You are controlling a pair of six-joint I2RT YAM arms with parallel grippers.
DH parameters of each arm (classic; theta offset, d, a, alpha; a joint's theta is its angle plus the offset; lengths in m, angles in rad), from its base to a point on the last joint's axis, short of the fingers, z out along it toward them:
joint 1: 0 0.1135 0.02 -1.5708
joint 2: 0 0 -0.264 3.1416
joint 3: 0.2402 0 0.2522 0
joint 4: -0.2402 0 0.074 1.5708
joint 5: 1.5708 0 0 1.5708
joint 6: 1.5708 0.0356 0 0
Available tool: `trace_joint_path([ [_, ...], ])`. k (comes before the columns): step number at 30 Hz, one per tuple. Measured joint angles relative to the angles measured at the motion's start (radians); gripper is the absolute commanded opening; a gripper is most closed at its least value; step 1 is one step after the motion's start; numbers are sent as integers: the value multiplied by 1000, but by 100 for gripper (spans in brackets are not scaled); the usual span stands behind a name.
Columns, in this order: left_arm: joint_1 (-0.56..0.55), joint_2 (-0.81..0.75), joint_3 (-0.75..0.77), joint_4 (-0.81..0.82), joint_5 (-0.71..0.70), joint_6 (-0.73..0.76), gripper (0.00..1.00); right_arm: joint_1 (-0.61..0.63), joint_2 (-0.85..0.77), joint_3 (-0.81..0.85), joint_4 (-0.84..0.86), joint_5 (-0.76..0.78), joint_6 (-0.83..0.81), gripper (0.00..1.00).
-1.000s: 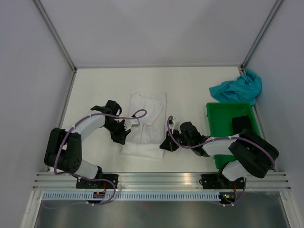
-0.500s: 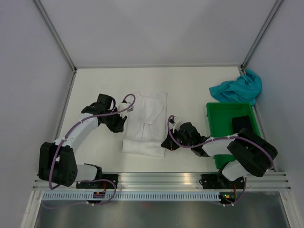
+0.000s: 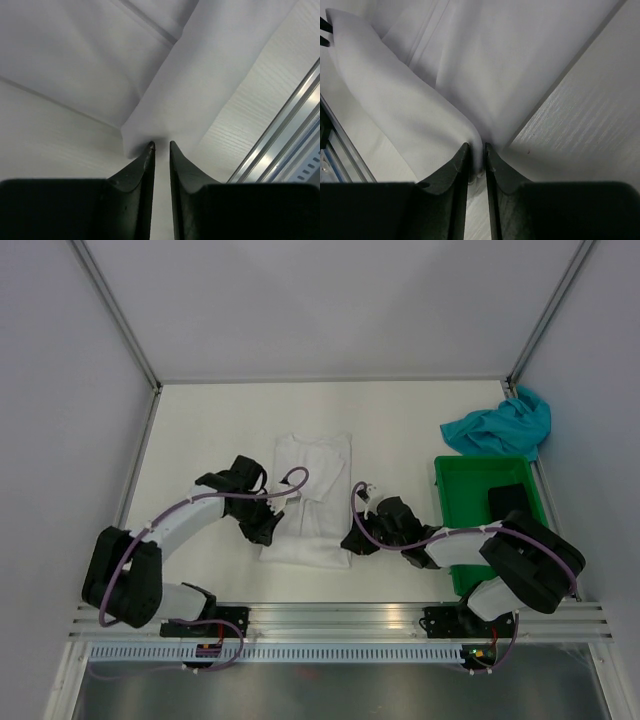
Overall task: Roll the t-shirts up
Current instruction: Roll the tshirt
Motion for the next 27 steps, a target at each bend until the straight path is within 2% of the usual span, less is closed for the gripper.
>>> trace_joint_path([
  [5,-19,138,0,29,-45,-3,17,0,-48,20,-75,32,-16,39],
  [8,-19,132,-8,52,-53,-4,18,0,-135,31,-150,62,-49,40],
  [12,-19,107,-20,73,-65,-4,18,0,-298,68,-255,98,-120,51],
  [14,-19,93,-24,81,-64,-4,19,0,-391,92,-293,111,-156,52],
  [16,-19,84,-26,86,-63,-4,19,0,-481,111,-299,121,-180,50],
  [19,-19,78,-32,98,-61,-4,20,0,-575,119,-278,130,-172,38],
  [20,-19,78,-35,104,-61,-5,20,0,-600,114,-266,133,-159,30],
  [21,-19,77,-38,108,-61,-5,21,0,-618,104,-246,131,-150,12],
  [22,-19,77,-43,111,-62,-5,22,0,-631,87,-221,124,-147,10],
  [23,-19,75,-47,112,-64,-5,22,0,-636,69,-211,116,-136,12],
  [24,-19,71,-53,113,-66,-5,22,0,-633,57,-211,111,-130,28],
  [27,-19,55,-68,114,-73,-5,23,30,-576,55,-266,140,-170,58],
])
